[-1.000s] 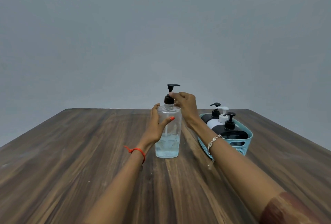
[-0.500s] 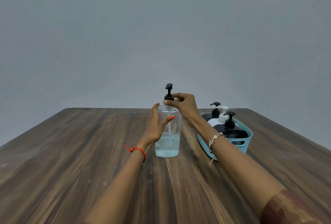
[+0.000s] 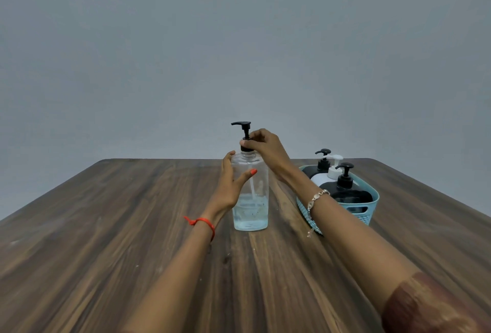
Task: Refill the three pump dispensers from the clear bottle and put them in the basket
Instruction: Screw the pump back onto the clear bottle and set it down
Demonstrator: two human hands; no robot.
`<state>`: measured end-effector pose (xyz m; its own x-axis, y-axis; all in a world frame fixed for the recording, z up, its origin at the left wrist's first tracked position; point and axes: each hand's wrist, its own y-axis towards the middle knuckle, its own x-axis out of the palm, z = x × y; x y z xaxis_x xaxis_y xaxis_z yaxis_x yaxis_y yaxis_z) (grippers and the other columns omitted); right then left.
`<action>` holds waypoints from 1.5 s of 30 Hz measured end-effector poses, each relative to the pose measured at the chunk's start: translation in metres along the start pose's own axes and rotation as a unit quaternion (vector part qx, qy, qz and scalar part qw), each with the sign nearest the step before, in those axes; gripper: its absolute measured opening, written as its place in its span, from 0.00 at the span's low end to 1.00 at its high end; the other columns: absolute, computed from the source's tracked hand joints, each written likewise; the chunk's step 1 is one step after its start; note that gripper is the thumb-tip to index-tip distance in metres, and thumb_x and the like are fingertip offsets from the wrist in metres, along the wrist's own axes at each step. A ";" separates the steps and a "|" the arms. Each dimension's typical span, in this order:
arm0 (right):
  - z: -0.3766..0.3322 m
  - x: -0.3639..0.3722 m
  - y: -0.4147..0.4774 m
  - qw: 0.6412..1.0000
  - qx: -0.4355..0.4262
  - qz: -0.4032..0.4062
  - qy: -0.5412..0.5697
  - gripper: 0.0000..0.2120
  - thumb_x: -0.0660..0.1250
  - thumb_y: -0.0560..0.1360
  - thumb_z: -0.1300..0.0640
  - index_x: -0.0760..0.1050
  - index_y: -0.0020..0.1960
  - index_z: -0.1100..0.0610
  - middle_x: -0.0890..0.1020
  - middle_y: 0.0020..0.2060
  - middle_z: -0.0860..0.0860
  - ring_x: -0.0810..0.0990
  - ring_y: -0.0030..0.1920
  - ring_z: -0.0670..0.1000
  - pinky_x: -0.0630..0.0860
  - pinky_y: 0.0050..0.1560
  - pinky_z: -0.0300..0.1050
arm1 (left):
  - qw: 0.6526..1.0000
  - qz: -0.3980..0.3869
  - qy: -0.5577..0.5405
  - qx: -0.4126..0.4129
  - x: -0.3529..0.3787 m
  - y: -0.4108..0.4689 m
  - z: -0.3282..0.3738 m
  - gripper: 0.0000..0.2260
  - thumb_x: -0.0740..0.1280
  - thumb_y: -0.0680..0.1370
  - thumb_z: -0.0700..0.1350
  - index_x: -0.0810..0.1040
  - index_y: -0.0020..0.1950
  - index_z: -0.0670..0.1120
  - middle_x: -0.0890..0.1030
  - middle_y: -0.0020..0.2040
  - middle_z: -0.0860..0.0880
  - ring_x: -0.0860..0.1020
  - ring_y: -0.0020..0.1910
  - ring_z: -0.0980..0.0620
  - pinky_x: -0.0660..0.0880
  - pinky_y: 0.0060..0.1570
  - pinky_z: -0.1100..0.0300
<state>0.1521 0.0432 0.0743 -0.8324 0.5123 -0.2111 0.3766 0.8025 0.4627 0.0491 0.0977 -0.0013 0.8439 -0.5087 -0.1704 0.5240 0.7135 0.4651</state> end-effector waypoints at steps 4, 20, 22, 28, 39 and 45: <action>0.001 -0.008 0.002 1.000 -0.002 -0.017 0.024 0.11 0.71 0.70 0.66 0.78 0.52 0.63 0.82 0.44 0.54 0.82 0.40 0.43 0.77 0.44 0.32 | 1.000 -0.003 0.008 0.000 0.002 0.001 0.001 0.32 0.67 0.76 0.50 0.52 0.74 0.50 0.61 0.64 0.57 0.62 0.62 0.62 0.63 0.50 0.76; 0.004 0.001 -0.005 0.998 -0.007 0.060 -0.016 0.11 0.75 0.67 0.64 0.78 0.48 0.63 0.81 0.39 0.52 0.80 0.38 0.43 0.75 0.38 0.28 | 1.000 -0.001 0.011 0.026 0.009 -0.002 0.006 0.30 0.67 0.76 0.49 0.54 0.73 0.50 0.61 0.66 0.56 0.62 0.63 0.61 0.63 0.53 0.80; 0.005 0.009 -0.004 0.994 -0.016 0.089 -0.060 0.10 0.76 0.66 0.61 0.77 0.45 0.61 0.80 0.38 0.50 0.79 0.38 0.44 0.74 0.38 0.28 | 1.000 0.000 0.016 0.025 0.009 -0.003 0.006 0.32 0.66 0.76 0.50 0.53 0.74 0.50 0.60 0.70 0.53 0.61 0.67 0.58 0.61 0.62 0.67; 0.004 -0.007 -0.005 1.000 0.005 0.004 0.011 0.11 0.71 0.70 0.65 0.78 0.53 0.62 0.82 0.44 0.53 0.80 0.43 0.45 0.76 0.44 0.28 | 1.000 0.000 0.018 0.016 0.007 -0.004 0.007 0.32 0.67 0.76 0.50 0.52 0.74 0.49 0.61 0.66 0.56 0.61 0.65 0.59 0.61 0.60 0.64; 0.006 0.000 -0.005 0.996 0.010 0.085 0.006 0.11 0.74 0.67 0.65 0.81 0.48 0.63 0.82 0.37 0.51 0.79 0.33 0.36 0.72 0.34 0.24 | 1.000 0.006 0.016 0.010 0.008 0.002 0.006 0.32 0.67 0.76 0.51 0.54 0.74 0.48 0.63 0.71 0.51 0.64 0.66 0.58 0.62 0.63 0.62; 0.002 0.014 -0.013 0.989 -0.016 0.145 -0.038 0.08 0.73 0.68 0.64 0.81 0.47 0.65 0.84 0.42 0.59 0.83 0.45 0.55 0.78 0.50 0.45 | 1.000 -0.009 0.009 0.024 0.008 -0.001 0.007 0.26 0.65 0.77 0.48 0.56 0.71 0.51 0.65 0.68 0.54 0.65 0.66 0.57 0.64 0.62 0.64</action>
<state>0.1363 0.0408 0.0642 -0.6583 0.7415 -0.1296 0.5808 0.6098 0.5393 0.0545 0.0897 0.0028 0.8370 -0.5115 -0.1945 0.5328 0.6805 0.5031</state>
